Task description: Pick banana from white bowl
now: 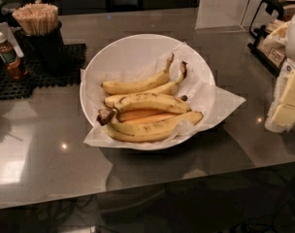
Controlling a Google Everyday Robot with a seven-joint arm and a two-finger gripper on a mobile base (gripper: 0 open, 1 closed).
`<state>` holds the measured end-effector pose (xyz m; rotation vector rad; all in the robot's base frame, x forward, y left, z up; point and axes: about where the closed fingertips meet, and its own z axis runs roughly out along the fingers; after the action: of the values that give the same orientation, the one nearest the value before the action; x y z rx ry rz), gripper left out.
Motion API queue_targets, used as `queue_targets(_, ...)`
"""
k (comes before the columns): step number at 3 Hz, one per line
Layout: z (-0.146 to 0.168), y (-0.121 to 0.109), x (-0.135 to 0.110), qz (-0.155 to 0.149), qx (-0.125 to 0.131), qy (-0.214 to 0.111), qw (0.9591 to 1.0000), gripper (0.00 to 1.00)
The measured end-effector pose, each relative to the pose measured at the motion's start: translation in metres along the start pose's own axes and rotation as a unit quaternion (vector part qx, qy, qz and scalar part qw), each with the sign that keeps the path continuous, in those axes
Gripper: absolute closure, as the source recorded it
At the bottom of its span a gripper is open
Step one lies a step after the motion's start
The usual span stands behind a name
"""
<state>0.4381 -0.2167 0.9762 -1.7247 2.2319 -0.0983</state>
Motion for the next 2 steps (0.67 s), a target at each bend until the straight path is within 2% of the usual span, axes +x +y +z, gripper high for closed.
queue_targets(1, 0.0000, 0.0000, 0.0000, 0.000, 0.000, 0.000, 1.0000, 0.00)
queue_targets(2, -0.0015, 0.0006, -0.0070, -0.013, 0.004, -0.006, 0.9999, 0.00)
